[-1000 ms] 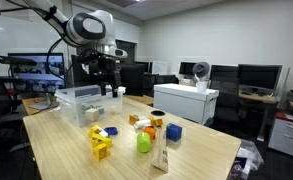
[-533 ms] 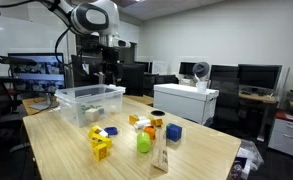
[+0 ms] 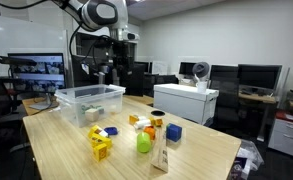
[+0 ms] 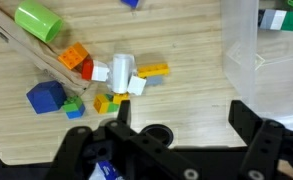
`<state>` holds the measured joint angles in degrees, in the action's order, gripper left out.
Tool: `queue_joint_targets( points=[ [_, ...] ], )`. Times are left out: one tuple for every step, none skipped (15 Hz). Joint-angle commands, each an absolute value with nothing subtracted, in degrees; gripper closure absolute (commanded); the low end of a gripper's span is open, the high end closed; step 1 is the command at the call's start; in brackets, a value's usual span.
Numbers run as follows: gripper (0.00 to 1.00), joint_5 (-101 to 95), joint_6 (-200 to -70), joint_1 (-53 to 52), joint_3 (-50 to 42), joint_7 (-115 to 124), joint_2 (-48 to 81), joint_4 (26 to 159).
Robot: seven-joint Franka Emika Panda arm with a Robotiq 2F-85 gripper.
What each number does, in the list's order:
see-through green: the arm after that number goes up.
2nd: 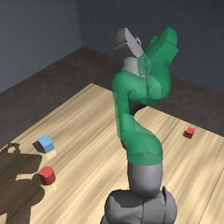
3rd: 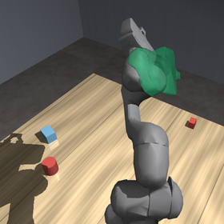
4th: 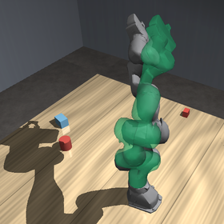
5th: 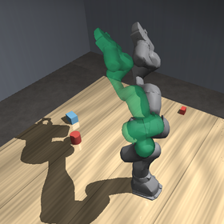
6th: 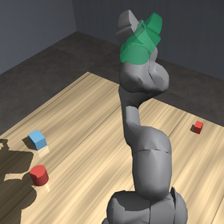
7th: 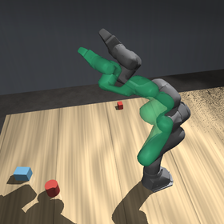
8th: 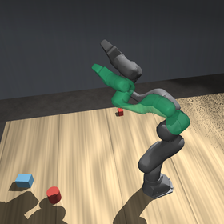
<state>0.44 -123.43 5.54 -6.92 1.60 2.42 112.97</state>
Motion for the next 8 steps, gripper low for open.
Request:
queue_joint_targets(
  points=[
    [0.00,-1.67,-122.03,6.92,-7.85,0.83,-0.41,118.37],
    [0.00,-2.85,-122.00,7.23,-8.29,1.01,-0.48,119.57],
    [0.00,-3.74,-121.74,7.54,-8.67,0.70,-0.79,121.11],
    [0.00,-4.95,-121.66,7.80,-8.97,0.51,-1.19,122.75],
    [0.00,-5.96,-121.63,7.96,-9.21,0.19,-1.86,124.75],
    [0.00,-6.72,-121.61,8.16,-9.34,-0.10,-2.22,126.43],
    [0.00,-7.68,-122.23,8.25,-9.46,-0.28,-2.58,128.21],
    [0.00,-8.35,-122.83,8.29,-9.55,-0.30,-2.58,129.91]
  ],
)
